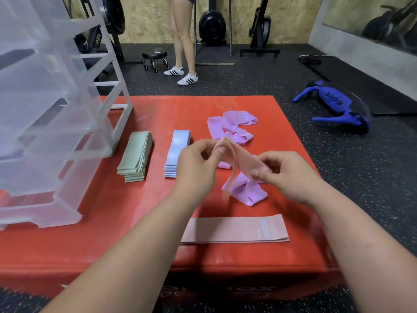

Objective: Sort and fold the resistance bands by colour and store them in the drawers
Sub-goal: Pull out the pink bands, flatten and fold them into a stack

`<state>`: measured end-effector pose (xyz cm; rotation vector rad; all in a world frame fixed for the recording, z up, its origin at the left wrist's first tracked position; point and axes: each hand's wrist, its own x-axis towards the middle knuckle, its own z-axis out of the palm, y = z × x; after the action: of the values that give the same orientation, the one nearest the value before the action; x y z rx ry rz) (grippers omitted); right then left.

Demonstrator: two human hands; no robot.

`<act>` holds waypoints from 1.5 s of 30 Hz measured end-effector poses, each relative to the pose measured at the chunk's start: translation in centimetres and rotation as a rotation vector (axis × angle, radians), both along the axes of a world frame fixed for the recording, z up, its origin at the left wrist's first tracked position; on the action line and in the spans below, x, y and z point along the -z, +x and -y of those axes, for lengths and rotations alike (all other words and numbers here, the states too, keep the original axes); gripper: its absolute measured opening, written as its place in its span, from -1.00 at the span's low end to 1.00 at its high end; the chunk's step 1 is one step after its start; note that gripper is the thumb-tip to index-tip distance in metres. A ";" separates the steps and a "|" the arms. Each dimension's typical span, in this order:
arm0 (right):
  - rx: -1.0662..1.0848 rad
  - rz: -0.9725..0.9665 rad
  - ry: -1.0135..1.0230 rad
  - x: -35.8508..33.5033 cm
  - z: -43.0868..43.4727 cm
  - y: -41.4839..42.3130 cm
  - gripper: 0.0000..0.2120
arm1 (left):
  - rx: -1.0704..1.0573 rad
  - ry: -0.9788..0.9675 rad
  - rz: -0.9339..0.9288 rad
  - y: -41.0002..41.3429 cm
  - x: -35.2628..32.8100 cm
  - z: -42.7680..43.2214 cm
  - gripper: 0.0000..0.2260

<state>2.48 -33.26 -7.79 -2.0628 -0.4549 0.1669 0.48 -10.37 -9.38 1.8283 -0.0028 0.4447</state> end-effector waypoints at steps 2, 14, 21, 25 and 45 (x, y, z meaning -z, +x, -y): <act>0.038 0.001 0.037 -0.3 0.3 0.0 -0.81 | -0.014 0.009 0.000 0.1 0.0 -0.6 -0.87; 0.287 0.124 0.305 -0.9 -0.5 0.3 -0.76 | 0.050 0.228 -0.155 0.0 0.7 -1.2 -0.88; 0.047 0.170 0.162 -1.0 -2.2 -0.5 -0.73 | 0.249 0.184 -0.033 -1.4 -1.2 0.0 -0.76; 0.001 0.093 0.243 -0.5 -2.8 -0.4 -0.60 | 0.231 0.165 -0.038 -1.4 -0.8 -0.3 -0.96; -0.150 0.059 -0.114 1.8 -3.4 0.1 -0.82 | 0.135 -0.025 0.024 -1.6 -2.0 -4.4 -0.98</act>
<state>2.61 -29.82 -9.58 -2.1498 -0.6501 0.2259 -1.16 -5.96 -7.33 1.7860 -0.1357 0.3700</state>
